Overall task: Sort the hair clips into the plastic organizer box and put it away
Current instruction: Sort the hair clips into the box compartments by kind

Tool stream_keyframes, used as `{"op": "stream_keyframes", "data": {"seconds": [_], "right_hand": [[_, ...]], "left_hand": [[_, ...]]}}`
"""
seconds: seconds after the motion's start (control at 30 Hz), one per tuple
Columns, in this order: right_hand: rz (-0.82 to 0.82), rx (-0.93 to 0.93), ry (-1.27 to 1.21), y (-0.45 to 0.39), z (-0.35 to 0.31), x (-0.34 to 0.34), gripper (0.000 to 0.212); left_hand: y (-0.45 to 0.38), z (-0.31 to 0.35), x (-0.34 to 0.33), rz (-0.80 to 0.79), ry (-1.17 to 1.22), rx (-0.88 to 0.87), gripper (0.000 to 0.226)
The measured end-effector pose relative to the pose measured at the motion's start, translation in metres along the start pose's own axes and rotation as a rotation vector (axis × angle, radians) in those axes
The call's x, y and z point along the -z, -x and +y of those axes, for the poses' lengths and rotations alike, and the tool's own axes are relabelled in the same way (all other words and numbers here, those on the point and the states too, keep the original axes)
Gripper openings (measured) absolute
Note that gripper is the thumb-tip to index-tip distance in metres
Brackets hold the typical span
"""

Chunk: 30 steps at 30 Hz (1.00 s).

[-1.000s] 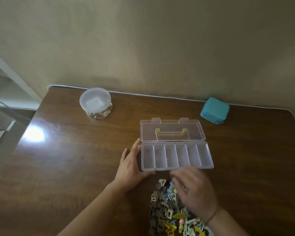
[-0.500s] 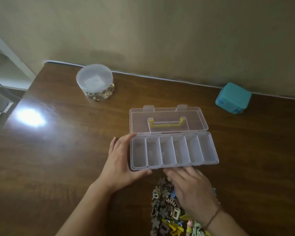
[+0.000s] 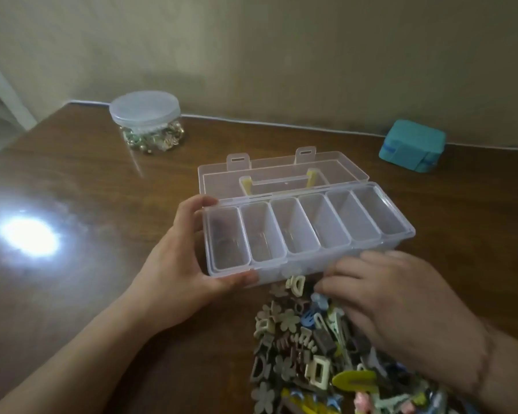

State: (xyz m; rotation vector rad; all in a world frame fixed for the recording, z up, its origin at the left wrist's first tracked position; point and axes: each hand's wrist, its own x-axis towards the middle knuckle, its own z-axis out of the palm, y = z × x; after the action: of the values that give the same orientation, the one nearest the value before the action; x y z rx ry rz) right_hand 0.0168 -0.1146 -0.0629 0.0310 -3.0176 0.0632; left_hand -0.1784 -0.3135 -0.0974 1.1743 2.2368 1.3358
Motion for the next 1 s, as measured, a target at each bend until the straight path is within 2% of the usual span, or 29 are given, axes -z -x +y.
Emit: {"op": "stream_keyframes", "data": {"seconds": [0.1,0.23,0.37,0.43,0.57,0.67,0.77,0.83,1.0], "right_hand": [[-0.014,-0.042,0.107,-0.006,-0.011,0.006,0.013],[-0.082,-0.177,0.176,-0.003,-0.025,0.012,0.016],[-0.080,-0.255,0.110,-0.003,-0.037,0.016,0.014],[-0.045,-0.277,0.065,0.001,-0.038,0.018,0.009],[-0.027,-0.316,-0.089,0.019,-0.044,0.034,0.012],[0.109,-0.337,-0.362,0.007,-0.058,0.055,0.012],[0.287,-0.325,-0.511,-0.039,-0.068,0.058,0.012],[0.262,-0.325,-0.497,-0.073,-0.076,0.046,0.010],[0.149,-0.248,-0.201,-0.107,-0.084,0.018,0.017]], "left_hand": [[0.002,0.003,0.000,0.023,-0.021,-0.013,0.095],[0.004,0.012,0.004,-0.028,-0.050,0.029,0.099],[0.006,0.014,0.011,-0.070,-0.126,0.004,0.096],[0.008,0.009,0.011,-0.053,-0.066,-0.018,0.098],[0.004,0.002,0.011,-0.038,0.014,-0.052,0.095],[-0.001,0.000,0.015,-0.060,0.017,-0.055,0.095],[-0.004,-0.004,0.014,-0.064,0.011,-0.059,0.095],[-0.004,-0.006,0.014,-0.065,0.009,-0.077,0.095],[-0.006,-0.008,0.015,-0.069,0.007,-0.100,0.096]]}}
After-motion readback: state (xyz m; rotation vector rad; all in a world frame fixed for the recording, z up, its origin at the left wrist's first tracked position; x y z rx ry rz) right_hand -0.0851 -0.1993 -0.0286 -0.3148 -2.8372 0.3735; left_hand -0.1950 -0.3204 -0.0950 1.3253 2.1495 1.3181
